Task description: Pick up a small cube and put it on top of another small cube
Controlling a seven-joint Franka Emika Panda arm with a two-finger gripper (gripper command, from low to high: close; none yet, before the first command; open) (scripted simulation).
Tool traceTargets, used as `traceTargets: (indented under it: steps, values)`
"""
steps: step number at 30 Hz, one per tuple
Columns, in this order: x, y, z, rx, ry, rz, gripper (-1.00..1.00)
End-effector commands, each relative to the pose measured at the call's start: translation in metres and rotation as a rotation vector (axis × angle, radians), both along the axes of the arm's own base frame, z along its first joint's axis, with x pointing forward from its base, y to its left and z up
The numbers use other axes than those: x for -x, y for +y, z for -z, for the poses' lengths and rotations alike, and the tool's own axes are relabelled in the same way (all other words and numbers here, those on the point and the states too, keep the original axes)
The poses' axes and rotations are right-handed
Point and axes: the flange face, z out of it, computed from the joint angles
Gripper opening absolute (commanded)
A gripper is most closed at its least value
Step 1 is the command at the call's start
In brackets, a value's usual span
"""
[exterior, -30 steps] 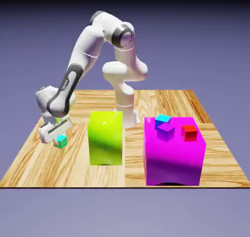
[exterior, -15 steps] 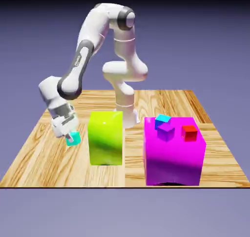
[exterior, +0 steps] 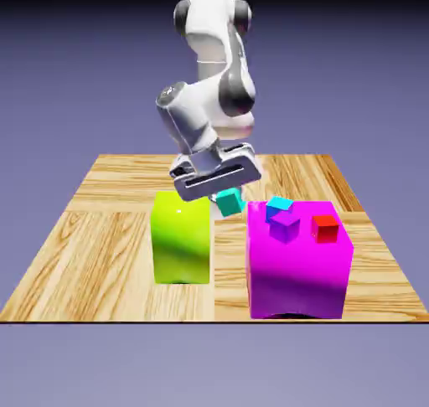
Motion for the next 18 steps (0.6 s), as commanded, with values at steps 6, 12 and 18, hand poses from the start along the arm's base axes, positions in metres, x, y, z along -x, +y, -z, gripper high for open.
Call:
traceTargets:
  steps: [6, 12, 18]
  values:
    - [0.020, 0.095, -0.037, 0.199, -0.059, -0.561, -1.00]
    - [0.036, 0.150, -0.051, 0.387, -0.062, -0.945, -1.00]
    - [0.042, 0.140, 0.018, 0.387, -0.062, -0.945, -1.00]
